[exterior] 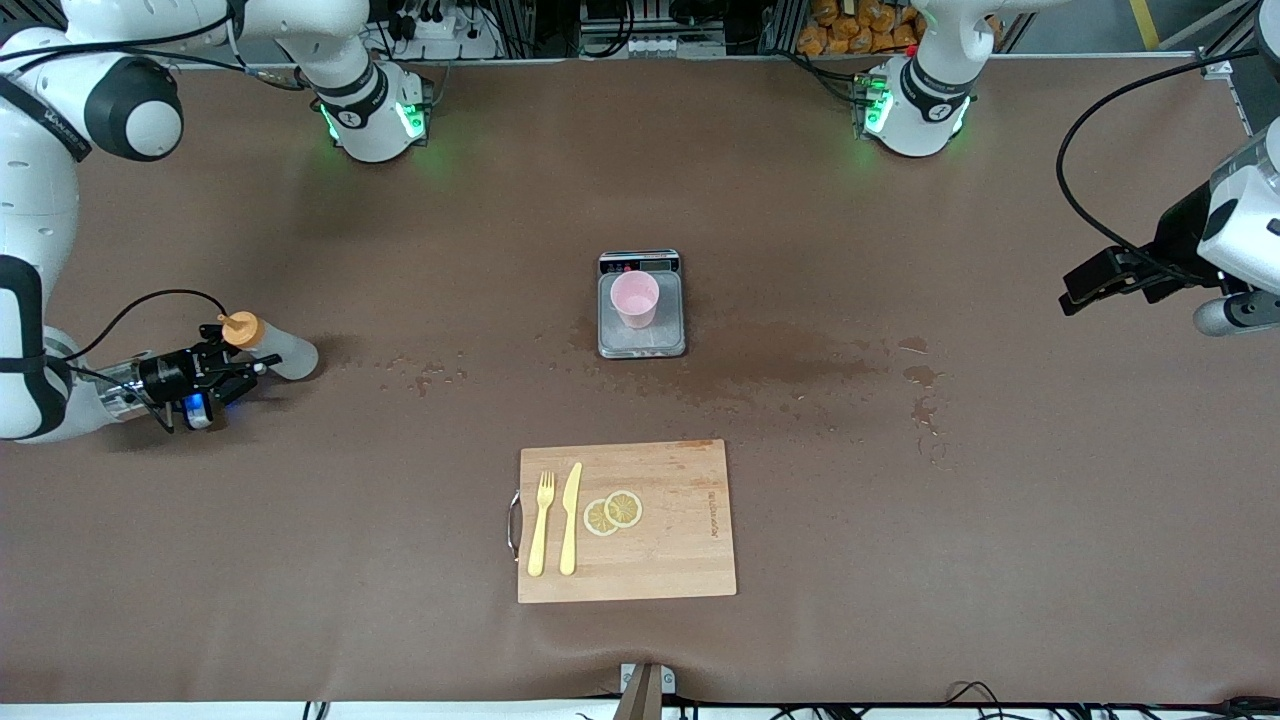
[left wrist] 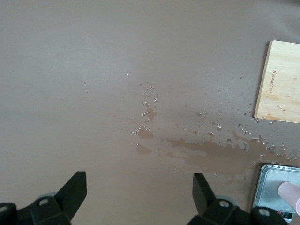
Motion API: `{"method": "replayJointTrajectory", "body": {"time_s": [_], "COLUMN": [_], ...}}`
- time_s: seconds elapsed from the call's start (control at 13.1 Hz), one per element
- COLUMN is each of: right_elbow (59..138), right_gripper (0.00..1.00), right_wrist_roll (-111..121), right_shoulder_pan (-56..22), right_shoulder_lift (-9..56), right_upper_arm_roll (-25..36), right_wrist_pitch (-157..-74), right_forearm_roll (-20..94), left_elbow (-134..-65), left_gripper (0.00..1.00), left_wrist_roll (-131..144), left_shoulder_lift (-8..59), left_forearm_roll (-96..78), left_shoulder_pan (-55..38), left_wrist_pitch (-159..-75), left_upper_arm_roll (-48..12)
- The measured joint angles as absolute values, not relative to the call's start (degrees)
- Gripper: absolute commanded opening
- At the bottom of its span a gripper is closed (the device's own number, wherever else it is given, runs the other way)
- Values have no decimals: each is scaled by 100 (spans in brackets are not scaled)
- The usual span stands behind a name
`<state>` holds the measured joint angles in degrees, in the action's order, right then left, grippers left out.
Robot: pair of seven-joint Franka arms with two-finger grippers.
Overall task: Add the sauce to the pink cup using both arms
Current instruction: 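Lower the bottle upright onto the table and open the right gripper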
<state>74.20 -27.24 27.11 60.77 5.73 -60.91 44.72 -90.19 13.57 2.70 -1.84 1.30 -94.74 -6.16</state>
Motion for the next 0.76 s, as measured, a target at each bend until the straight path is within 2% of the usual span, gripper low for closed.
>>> {"method": "replayJointTrajectory", "body": {"time_s": [0.15, 0.23, 0.76], "right_elbow": [7426, 7425, 7253], "right_gripper": [79, 98, 100], "right_wrist_roll": [-2723, -2723, -2856], "right_shoulder_pan": [2711, 2709, 2704], "right_shoulder_lift": [6077, 6077, 6013], "right_upper_arm_roll": [563, 560, 560], "right_wrist_pitch": [-6094, -6094, -6080], "right_forearm_roll": [4472, 4470, 4455], "left_elbow": [-9016, -9010, -8951], "left_gripper": [100, 100, 100], "left_wrist_roll": [1357, 1357, 1357], "left_shoulder_lift": [271, 270, 241], "left_forearm_roll": [-184, -184, -184], "left_shoulder_pan": [130, 131, 133], "left_wrist_pitch": [-9477, -9482, -9491], "left_upper_arm_roll": [-616, -616, -596]}}
